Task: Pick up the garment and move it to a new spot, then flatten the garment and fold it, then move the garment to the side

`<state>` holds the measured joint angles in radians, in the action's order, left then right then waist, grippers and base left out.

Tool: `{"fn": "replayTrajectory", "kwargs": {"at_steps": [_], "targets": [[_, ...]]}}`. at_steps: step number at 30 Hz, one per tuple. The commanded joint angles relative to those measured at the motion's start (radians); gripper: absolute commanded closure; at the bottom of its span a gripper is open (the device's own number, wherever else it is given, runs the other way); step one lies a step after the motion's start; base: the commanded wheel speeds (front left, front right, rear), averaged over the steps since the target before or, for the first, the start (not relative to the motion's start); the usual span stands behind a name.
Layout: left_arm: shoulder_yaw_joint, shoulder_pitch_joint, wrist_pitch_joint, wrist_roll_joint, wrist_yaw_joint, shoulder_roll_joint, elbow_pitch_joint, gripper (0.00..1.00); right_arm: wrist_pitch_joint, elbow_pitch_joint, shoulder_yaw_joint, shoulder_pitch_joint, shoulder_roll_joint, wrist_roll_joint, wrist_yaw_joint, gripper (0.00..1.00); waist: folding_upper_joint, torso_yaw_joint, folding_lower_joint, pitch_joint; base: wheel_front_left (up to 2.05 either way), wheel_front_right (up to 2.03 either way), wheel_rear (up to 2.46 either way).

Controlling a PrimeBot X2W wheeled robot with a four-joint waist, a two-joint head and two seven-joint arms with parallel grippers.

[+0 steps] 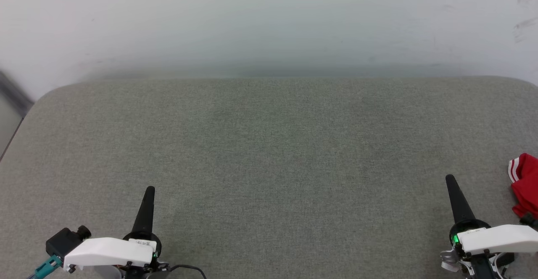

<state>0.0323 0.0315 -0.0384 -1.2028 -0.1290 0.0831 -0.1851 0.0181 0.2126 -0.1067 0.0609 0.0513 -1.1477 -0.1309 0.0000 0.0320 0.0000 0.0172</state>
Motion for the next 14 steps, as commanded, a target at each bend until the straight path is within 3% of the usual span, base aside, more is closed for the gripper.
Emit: {"fn": "replayTrajectory", "kwargs": {"at_steps": [1,14], "targets": [[0.002,0.025,0.005,-0.02,-0.002,0.005,0.003,1.0,0.003,-0.003,-0.002,0.021,-0.001,-0.023,0.0,1.0,0.0,-0.001,0.0,0.0,0.0,0.0,0.0],[0.013,0.041,0.038,-0.143,-0.002,0.003,-0.015,1.0,0.03,0.007,-0.004,0.03,-0.001,-0.15,0.0,1.0,0.0,-0.008,0.0,-0.004,0.0,0.0,0.0]]}}
